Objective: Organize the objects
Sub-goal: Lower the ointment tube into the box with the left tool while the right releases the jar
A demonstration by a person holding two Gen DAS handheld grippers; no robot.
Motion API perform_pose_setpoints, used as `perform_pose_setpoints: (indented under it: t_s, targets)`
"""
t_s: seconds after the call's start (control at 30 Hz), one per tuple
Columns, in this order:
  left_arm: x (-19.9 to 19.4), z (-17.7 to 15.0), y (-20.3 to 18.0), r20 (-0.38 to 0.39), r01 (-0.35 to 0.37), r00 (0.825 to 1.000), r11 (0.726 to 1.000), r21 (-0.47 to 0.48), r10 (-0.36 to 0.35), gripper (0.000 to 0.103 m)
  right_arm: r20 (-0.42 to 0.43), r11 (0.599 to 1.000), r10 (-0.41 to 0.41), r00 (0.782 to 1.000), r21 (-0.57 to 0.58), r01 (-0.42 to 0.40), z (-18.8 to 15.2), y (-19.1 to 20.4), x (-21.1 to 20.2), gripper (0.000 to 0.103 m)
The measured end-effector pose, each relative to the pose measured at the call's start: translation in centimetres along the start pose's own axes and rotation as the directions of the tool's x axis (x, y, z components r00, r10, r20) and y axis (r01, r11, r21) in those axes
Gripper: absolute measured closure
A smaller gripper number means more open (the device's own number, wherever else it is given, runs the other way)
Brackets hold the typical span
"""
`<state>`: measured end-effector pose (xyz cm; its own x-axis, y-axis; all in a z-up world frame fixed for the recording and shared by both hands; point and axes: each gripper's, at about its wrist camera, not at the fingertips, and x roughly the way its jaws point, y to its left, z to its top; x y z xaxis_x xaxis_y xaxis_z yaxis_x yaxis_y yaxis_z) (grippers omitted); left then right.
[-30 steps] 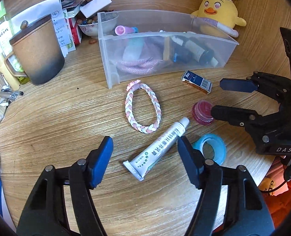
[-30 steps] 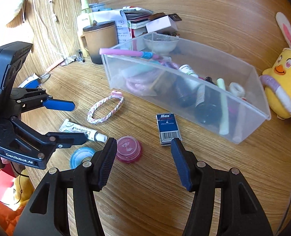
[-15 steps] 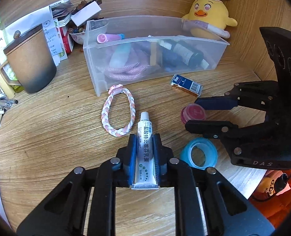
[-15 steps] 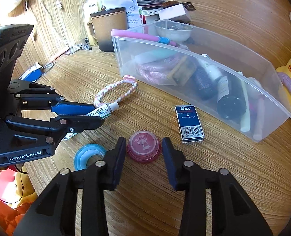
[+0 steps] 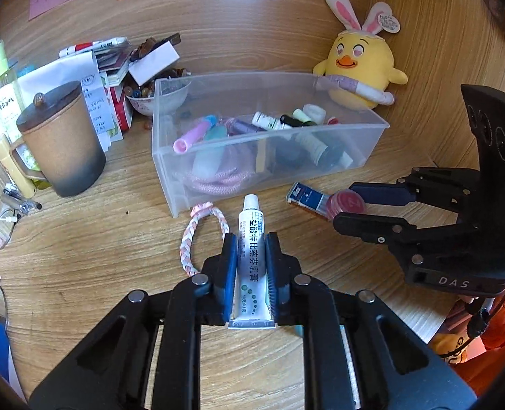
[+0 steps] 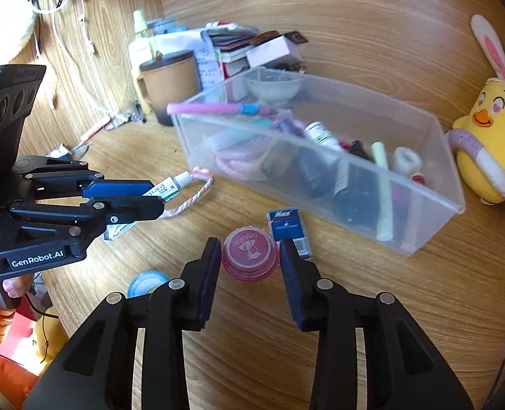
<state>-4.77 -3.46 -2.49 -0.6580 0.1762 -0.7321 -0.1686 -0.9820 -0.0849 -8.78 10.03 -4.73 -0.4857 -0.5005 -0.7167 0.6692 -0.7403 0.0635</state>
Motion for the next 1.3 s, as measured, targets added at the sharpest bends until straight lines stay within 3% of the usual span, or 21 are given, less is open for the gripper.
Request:
perform_pose_setpoints:
  t_s: [0.37,0.57,0.93,1.13,1.3]
  targets:
    - [-1.4,4.7,-0.8,0.118,-0.007,0.993,1.0,0.001,0.006,0.087,0.129,0.998,-0.056,0.99,0.043,0.051,3.7,-2.8,-3.2,0.07]
    - [-0.4,6.9,-0.4,0.129,-0.019,0.991,0.999,-0.031,0.022,0.087,0.162,0.995,-0.096,0.982,0.051,0.088,5.8,-4.3,-3.4,0.07]
    - [4.0,10.2,0.0,0.053,-0.011,0.999,0.999,-0.051,0.014,0.087,0.098,0.99,-0.12,0.988,0.089,0.111,7.9,-7.4,0.2,0.07]
    - [6.4,10.7,-0.4,0.002,-0.04,0.999,0.999,-0.033,0.04,0.087,0.063,0.99,-0.12,0.991,0.086,0.114,7.8,-7.9,1.8,0.07]
    - [6.9,10.5,-0.4,0.004,-0.046,0.999,0.998,-0.032,0.046,0.087,0.026,0.991,-0.118,0.993,0.07,0.115,7.8,-7.9,3.2,0.07]
